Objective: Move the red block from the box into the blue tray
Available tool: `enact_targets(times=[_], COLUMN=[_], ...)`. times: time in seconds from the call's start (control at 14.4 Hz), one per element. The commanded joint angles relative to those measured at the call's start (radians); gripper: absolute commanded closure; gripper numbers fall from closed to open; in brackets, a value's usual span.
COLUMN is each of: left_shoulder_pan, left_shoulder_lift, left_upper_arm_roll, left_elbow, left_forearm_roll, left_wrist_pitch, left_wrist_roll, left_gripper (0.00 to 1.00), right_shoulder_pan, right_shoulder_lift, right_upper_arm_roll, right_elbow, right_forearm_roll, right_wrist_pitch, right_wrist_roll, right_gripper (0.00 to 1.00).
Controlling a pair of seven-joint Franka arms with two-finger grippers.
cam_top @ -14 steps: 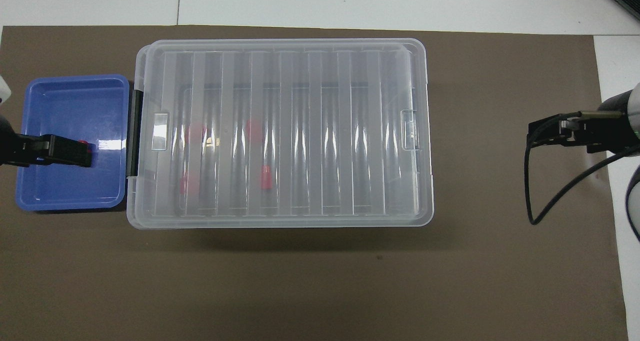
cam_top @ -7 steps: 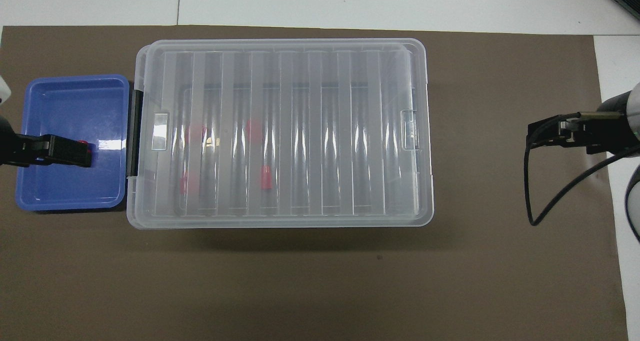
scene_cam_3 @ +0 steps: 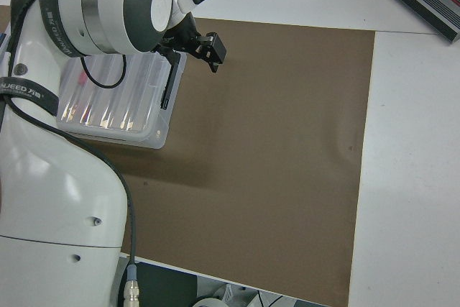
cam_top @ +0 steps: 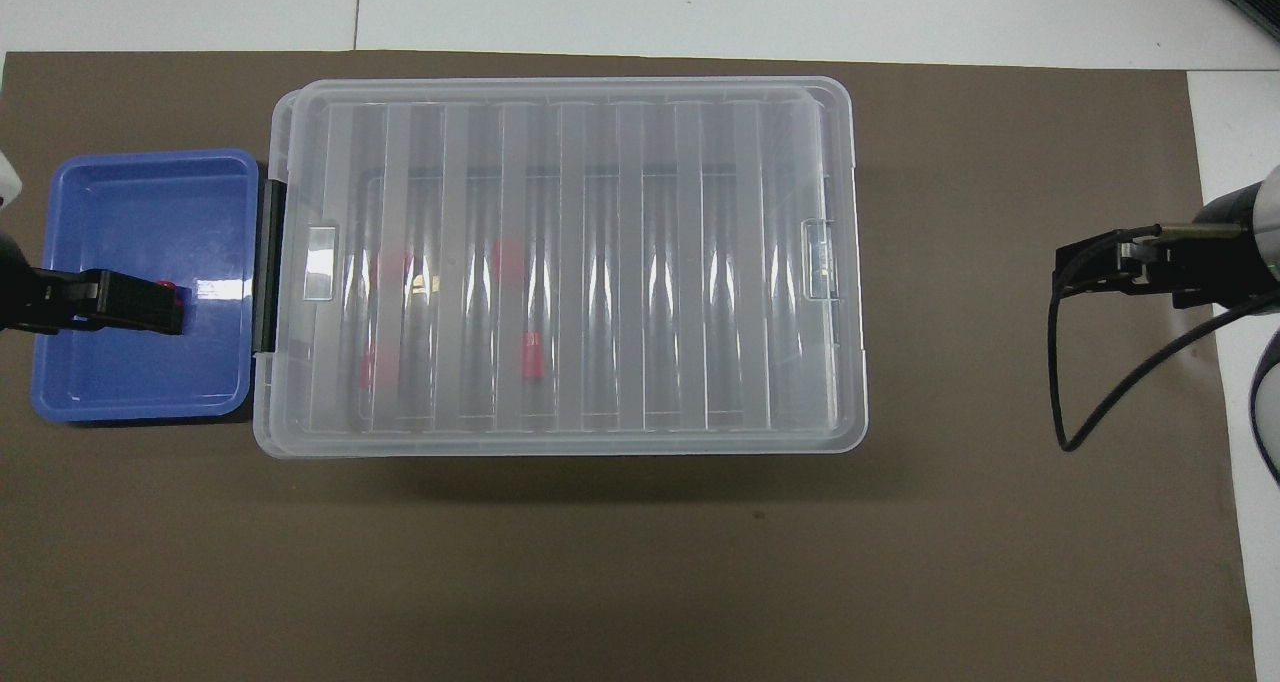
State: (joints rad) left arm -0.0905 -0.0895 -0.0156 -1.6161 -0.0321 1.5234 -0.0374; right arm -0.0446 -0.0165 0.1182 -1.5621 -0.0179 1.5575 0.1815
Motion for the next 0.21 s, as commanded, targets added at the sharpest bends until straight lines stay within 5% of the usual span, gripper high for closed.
enact_targets(times=[0.0, 0.14], left_shoulder_pan=[0.006, 0.006], left_shoulder_lift=[-0.018, -0.018], left_upper_arm_roll=[-0.003, -0.003], left_elbow=[-0.018, -0.018], left_forearm_roll=[0.009, 0.009], left_wrist_pitch=[-0.008, -0.008], left_wrist_roll=[0.002, 0.001], left_gripper=[0.00, 0.00], right_shoulder_pan=[-0.006, -0.004], right_shoulder_lift=[-0.005, -0.005], right_upper_arm_roll=[0.006, 0.006], right_elbow=[0.001, 0.001], right_forearm_roll=[0.004, 0.004], right_wrist_pitch=[-0.010, -0.010], right_wrist_roll=[0.007, 0.007], right_gripper=[0.00, 0.00])
